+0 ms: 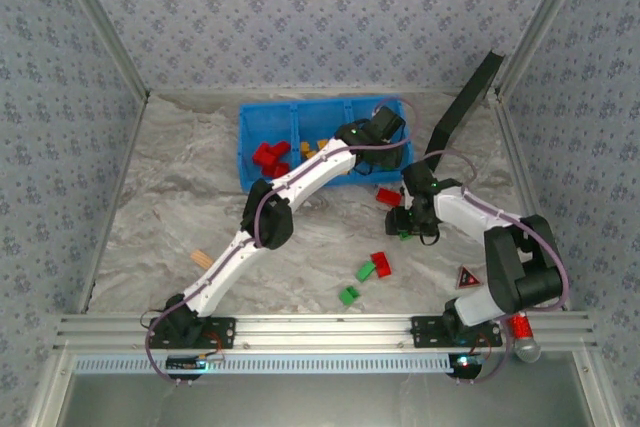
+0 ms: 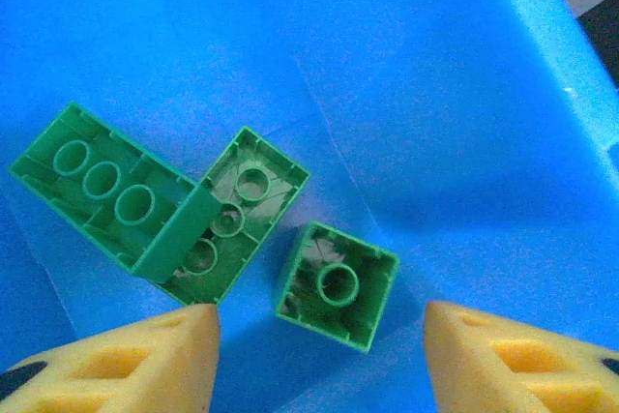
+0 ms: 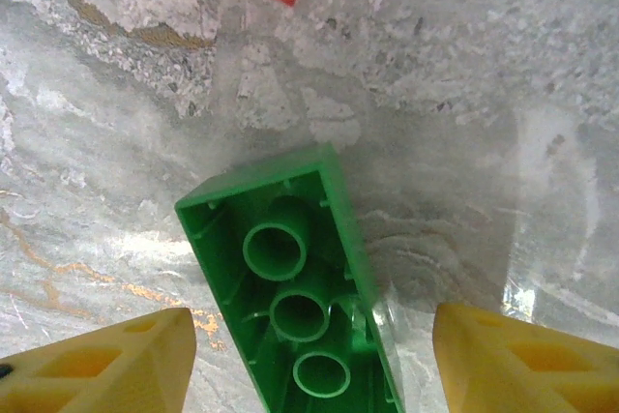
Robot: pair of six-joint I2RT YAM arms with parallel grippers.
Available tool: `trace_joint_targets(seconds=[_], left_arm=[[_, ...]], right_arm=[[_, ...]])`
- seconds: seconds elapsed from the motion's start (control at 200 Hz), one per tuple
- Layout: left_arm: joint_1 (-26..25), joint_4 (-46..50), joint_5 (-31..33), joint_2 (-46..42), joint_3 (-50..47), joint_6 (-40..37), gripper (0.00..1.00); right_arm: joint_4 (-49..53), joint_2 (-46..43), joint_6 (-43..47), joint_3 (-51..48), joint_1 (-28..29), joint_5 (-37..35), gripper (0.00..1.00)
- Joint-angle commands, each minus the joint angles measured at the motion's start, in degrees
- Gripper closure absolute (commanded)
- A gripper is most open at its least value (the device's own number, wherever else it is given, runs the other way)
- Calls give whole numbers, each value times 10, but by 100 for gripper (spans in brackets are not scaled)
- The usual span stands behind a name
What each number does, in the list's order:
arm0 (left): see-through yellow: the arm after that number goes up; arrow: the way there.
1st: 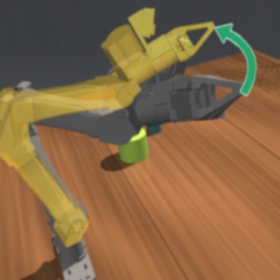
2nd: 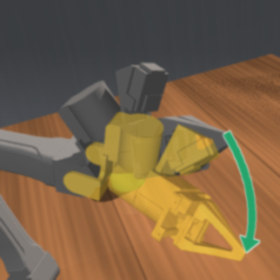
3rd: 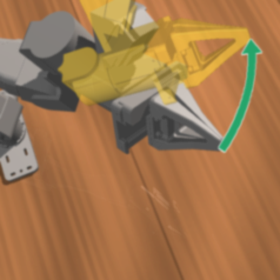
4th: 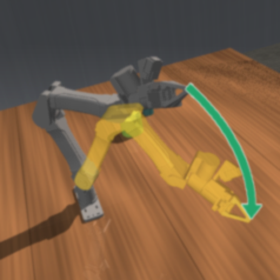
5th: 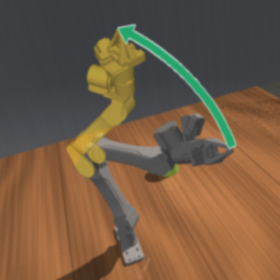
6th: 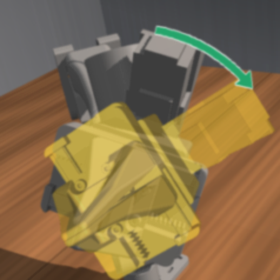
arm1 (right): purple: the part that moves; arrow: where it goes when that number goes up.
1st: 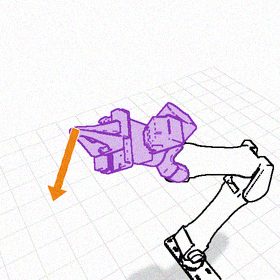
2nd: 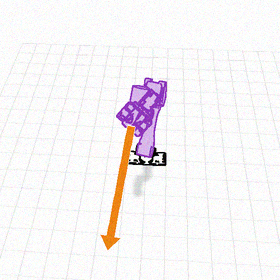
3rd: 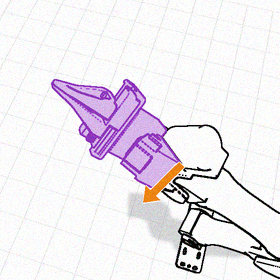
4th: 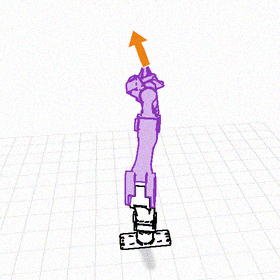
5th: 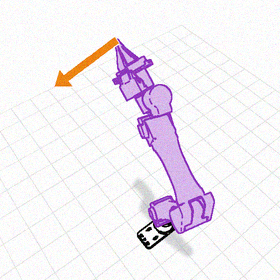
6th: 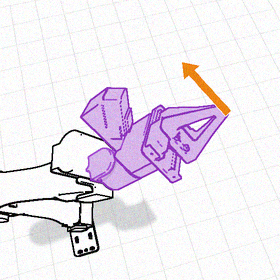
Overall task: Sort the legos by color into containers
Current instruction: Pick up the lego from the middle-right of the table, then place the lego in the container.
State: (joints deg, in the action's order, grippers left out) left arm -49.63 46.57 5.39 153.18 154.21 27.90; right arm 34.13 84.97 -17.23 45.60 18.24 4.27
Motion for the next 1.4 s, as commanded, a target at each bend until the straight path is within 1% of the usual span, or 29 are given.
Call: trace_joint_targets(seconds=[0.0, 0.12, 0.29, 0.39, 0.48, 0.52, 0.57, 0.605, 0.725, 0.735, 0.745, 0.8, 0.845, 0.87, 0.895, 1.005, 1.05, 1.114, 1.134, 1.154, 1.189, 1.224, 1.339, 1.399], left_arm=[[-4, -3, -5, -70, 7, -22, 41], [-6, -5, -13, -104, 7, -33, 40], [-9, -2, -31, -146, 4, -51, 38], [-10, 11, -31, -172, -7, -70, 37], [-9, 19, -29, -210, -39, -93, 34], [-9, 14, -21, -237, -70, -112, 31], [-9, -15, 0, -286, -145, -128, 28], [-8, -53, 9, -327, -210, -137, 25], [3, -184, 4, -468, -415, -153, 7], [5, -191, 2, -476, -435, -154, 3], [6, -202, 0, -489, -451, -155, 1], [16, -247, -16, -545, -522, -158, 1], [24, -269, -34, -585, -565, -164, 1], [26, -277, -34, -607, -584, -166, 1], [26, -284, -24, -627, -604, -166, 1], [27, -300, 27, -708, -675, -146, 1], [28, -306, 61, -737, -703, -125, 1], [31, -284, 155, -778, -741, -52, 1], [34, -286, 170, -792, -758, -34, 1], [40, -296, 160, -807, -777, -33, 1], [51, -318, 123, -830, -808, -47, 1], [58, -321, 97, -852, -828, -57, 1], [60, -266, 84, -900, -853, -81, 1], [61, -228, 74, -919, -862, -78, 1]], right_arm=[[9, 16, -4, 17, 6, -13, 38], [6, 30, -4, 24, 10, -13, 45], [14, 41, -7, 34, 24, -19, 59], [31, 30, -9, 40, 35, -28, 66], [58, 5, -9, 49, 43, -36, 70], [72, -13, -11, 56, 45, -40, 72], [92, -39, -17, 67, 46, -44, 73], [106, -54, -16, 79, 46, -50, 73], [138, -86, -2, 135, 41, -69, 74], [139, -86, 0, 141, 41, -72, 74], [141, -86, 2, 148, 41, -74, 75], [137, -80, 19, 179, 38, -81, 75], [125, -67, 36, 207, 33, -75, 75], [121, -55, 46, 222, 30, -74, 75], [122, -42, 56, 257, 28, -73, 75], [116, 33, 90, 346, 24, -79, 75], [110, 67, 99, 375, 24, -77, 75], [100, 116, 110, 415, 22, -74, 75], [97, 128, 111, 426, 23, -74, 75], [94, 144, 114, 436, 22, -73, 75], [94, 170, 117, 458, 22, -72, 75], [94, 195, 118, 478, 22, -72, 75], [102, 274, 124, 539, 23, -69, 75], [109, 306, 125, 565, 23, -72, 75]])
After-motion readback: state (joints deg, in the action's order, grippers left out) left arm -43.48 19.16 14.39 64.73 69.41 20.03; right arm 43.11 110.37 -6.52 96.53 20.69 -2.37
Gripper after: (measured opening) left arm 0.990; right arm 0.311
